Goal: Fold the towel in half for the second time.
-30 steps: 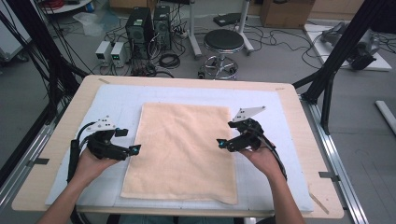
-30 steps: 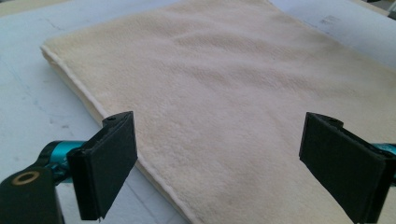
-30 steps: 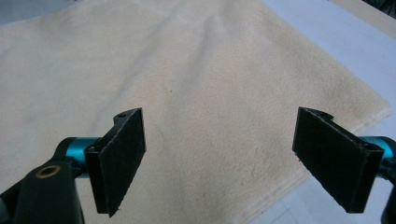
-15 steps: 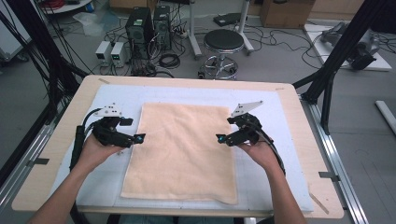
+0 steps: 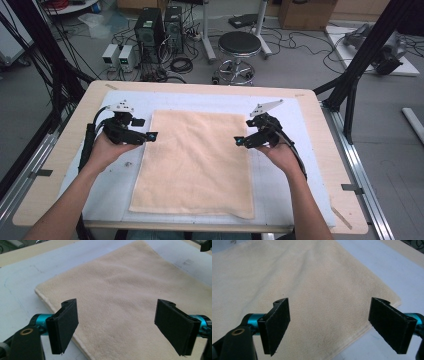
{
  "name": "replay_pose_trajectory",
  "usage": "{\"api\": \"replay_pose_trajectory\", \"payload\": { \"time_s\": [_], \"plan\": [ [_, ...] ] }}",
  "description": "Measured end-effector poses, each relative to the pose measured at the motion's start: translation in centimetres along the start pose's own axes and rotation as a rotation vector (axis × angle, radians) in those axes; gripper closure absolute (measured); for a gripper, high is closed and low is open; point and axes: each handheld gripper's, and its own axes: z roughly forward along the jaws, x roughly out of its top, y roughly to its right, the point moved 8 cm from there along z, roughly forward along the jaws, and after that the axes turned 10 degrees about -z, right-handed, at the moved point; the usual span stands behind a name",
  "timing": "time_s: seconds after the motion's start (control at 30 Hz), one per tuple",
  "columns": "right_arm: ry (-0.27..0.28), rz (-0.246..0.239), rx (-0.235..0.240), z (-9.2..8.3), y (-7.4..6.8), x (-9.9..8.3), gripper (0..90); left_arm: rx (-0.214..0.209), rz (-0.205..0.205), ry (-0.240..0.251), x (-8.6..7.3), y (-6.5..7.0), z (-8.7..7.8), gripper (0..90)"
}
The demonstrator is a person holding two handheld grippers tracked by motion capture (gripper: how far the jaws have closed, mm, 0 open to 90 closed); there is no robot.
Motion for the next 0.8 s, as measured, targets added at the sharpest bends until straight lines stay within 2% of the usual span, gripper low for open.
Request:
{"api": "replay_pose_trajectory", "payload": {
  "time_s": [0.07,0.17,0.2,0.33,0.47,0.5,0.57,0.6,0.73,0.8],
  "plan": [
    [0.01,-0.006,-0.002,-0.3,0.3,0.5,17.1,-0.001,0.005,0.005,0.5,-0.1,-0.1,20.2],
    [-0.011,-0.017,-0.016,-0.6,1.1,1.1,17.2,0.013,0.012,-0.006,1.1,-0.5,0.1,20.4],
    [0.002,-0.019,-0.024,-0.7,1.4,1.4,17.3,0.015,0.011,-0.009,1.4,-0.6,0.1,20.7],
    [-0.021,0.003,-0.042,-0.5,2.7,1.6,17.2,0.039,0.006,0.001,2.0,-1.5,0.6,22.2],
    [-0.026,0.018,-0.057,0.4,3.7,1.2,17.2,0.078,0.0,0.007,2.0,-2.8,1.5,24.3],
    [-0.024,0.028,-0.057,0.7,4.0,1.1,17.2,0.097,0.003,0.001,1.9,-3.3,1.8,24.3],
    [-0.029,0.04,-0.064,1.5,4.5,0.8,17.2,0.107,-0.006,-0.013,1.6,-3.8,2.1,28.4],
    [-0.031,0.031,-0.073,1.8,4.7,0.7,17.2,0.115,-0.011,-0.024,1.4,-4.2,2.4,29.6],
    [-0.048,0.037,-0.073,3.3,5.4,0.0,17.2,0.15,-0.018,-0.019,1.1,-5.2,3.1,28.6],
    [-0.059,0.06,-0.074,3.9,5.8,-0.5,17.1,0.173,-0.02,-0.02,0.7,-5.8,3.7,27.7]
  ]
}}
